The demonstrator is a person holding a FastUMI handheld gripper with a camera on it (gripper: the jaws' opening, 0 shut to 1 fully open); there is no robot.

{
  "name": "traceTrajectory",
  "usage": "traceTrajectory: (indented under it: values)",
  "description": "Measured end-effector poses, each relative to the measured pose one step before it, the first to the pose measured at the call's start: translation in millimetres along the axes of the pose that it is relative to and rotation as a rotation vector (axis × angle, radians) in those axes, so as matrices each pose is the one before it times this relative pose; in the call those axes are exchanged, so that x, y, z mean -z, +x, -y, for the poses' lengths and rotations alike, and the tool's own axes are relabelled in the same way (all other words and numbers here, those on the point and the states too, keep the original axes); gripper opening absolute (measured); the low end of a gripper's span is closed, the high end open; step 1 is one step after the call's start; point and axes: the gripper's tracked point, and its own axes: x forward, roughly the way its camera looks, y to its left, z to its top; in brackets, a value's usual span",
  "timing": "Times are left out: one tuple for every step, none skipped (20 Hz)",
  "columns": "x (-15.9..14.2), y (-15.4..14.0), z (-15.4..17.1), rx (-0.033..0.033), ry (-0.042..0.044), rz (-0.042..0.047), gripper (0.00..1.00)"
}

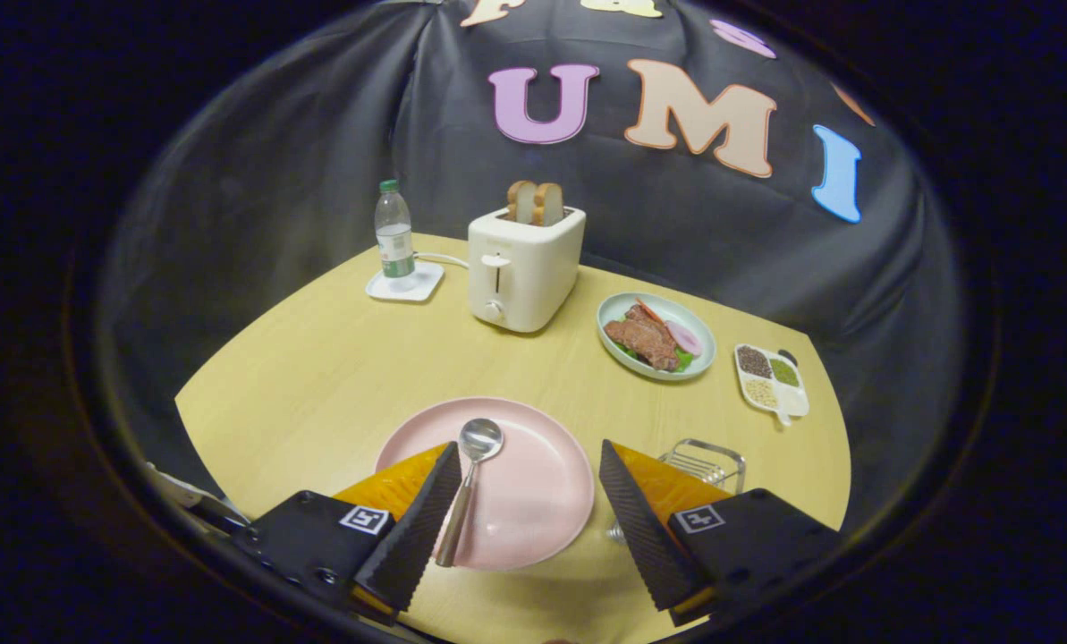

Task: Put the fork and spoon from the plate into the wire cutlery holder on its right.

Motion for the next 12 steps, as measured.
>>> traceTrajectory:
  values:
    - [4.24, 4.03, -7.39, -0.00873, 0.00071, -0.00376, 0.99]
    - [4.75, 3.52, -5.22, -0.00461, 0.00121, -0.00138, 0.99]
    - [5.69, 4.3, -6.14, -0.00675, -0.00321, -0.01006, 0.99]
    - [6.34, 3.65, -4.41, -0.00235, -0.00563, -0.00844, 1.0]
    - [6.24, 4.27, -3.22, -0.00169, -0.00803, -0.01184, 1.0]
    - [7.02, 4.35, -3.86, -0.00196, -0.00681, -0.01366, 1.0]
    - [4.97, 3.57, -3.23, -0.00058, -0.00268, -0.01065, 1.0]
    - [7.23, 4.04, -2.44, -0.00238, -0.0009, -0.01411, 1.0]
    - [5.36, 3.2, -1.54, -0.00031, 0.00031, -0.01259, 1.0]
    - [5.07, 3.19, -2.05, -0.00117, 0.00034, -0.01071, 1.0]
    - [6.41, 6.59, 5.47, -0.00195, -0.00042, -0.00796, 1.0]
    - [4.45, 3.2, -1.03, 0.00077, -0.00228, -0.00864, 1.0]
